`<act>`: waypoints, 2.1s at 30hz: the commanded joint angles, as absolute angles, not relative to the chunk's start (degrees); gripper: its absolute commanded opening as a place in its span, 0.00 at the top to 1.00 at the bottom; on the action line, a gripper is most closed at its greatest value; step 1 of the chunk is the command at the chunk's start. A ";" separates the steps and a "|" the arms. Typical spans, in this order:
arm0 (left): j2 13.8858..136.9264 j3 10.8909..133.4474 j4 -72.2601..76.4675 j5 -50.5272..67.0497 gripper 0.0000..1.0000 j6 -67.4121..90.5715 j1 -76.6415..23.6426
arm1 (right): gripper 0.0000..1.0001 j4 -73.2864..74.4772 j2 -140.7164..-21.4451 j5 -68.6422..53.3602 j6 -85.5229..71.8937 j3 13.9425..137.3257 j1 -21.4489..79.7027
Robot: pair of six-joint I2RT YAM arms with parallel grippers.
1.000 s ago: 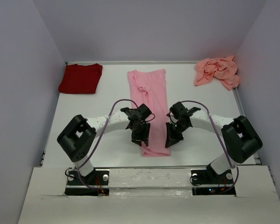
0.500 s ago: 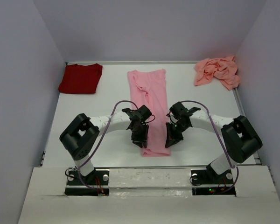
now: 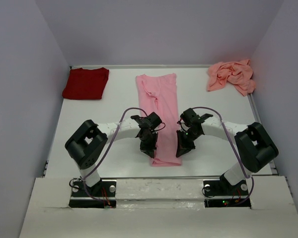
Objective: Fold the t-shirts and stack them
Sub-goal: Fold the tshirt
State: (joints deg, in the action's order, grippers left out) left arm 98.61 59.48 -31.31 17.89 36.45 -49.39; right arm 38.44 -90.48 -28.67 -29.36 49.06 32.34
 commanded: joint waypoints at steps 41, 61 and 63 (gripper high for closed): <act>92.02 51.68 -34.37 17.93 1.00 33.05 -42.72 | 1.00 43.68 -87.89 -22.94 -25.58 50.10 29.09; 91.40 49.31 -32.34 20.04 1.00 32.96 -41.22 | 1.00 43.16 -89.99 -24.34 -27.42 45.36 29.09; 91.58 49.22 -31.99 20.39 1.00 32.87 -41.22 | 1.00 42.72 -90.79 -25.22 -27.60 44.91 29.09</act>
